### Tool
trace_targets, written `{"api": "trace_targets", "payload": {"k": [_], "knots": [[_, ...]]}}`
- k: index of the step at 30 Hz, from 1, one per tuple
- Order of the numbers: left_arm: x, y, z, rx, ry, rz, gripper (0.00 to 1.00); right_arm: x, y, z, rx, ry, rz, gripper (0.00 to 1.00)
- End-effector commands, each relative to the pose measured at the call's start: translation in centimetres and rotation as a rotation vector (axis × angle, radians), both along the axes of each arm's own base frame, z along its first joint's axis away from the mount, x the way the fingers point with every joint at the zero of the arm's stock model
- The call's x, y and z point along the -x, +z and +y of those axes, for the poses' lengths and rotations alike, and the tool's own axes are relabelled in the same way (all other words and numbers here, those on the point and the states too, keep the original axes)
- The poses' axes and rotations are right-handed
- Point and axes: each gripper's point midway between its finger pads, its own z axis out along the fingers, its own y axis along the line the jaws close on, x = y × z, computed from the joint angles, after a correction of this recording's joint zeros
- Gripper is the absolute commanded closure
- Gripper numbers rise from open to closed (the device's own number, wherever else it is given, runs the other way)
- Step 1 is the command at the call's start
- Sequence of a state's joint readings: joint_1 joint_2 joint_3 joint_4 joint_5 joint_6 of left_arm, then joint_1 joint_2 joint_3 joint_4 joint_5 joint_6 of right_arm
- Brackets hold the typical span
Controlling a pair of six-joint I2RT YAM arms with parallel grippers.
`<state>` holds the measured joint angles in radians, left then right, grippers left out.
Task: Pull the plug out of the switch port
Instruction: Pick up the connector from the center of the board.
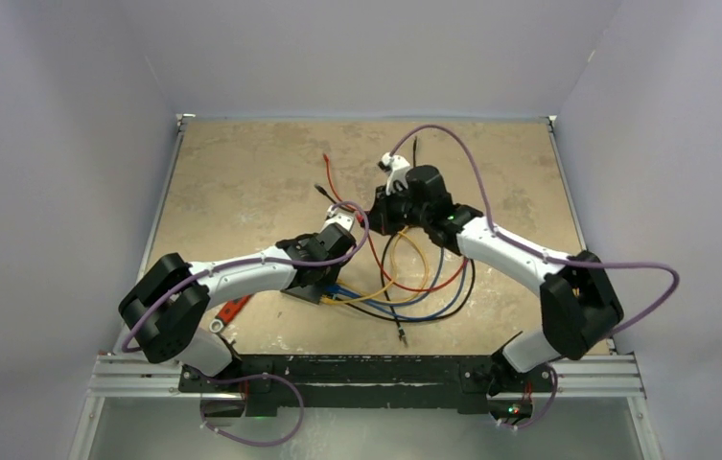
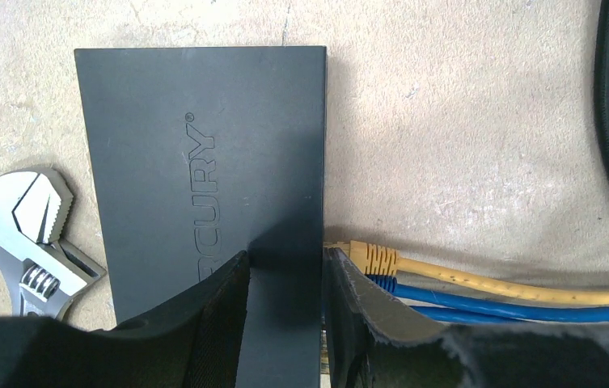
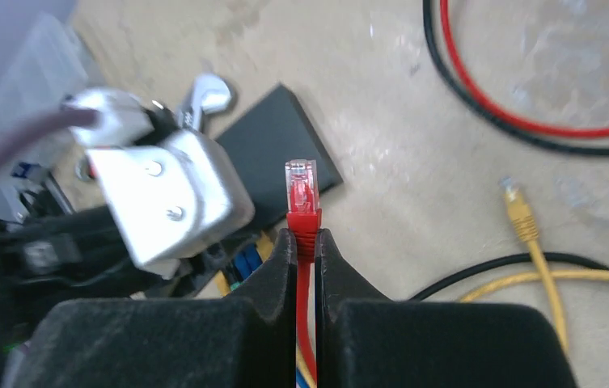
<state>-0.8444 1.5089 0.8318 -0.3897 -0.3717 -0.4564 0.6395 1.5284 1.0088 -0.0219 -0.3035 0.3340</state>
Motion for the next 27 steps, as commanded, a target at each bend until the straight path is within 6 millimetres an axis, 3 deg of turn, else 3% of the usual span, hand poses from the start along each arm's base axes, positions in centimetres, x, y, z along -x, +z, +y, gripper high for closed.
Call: {"api": "trace_targets", "payload": {"k": [1,16,27], "knots": [[1.7,-2.4,1.5,-0.063,-0.005,0.092,0.63,-1.2,8.7,0.4,-0.168,-0.010,-0.158,1.00],[1.7,-2.5,1.5,-0.065,-0.010,0.094,0.63,-1.6,22.9,-2.0,-0.319,-0.087,-0.424,1.00],[1.7,-2.5,1.6,-0.073,-0.011,0.094,0.63,-0.9,30.0,-2.3,-0.427,-0.063,-0.520,1.00]]}}
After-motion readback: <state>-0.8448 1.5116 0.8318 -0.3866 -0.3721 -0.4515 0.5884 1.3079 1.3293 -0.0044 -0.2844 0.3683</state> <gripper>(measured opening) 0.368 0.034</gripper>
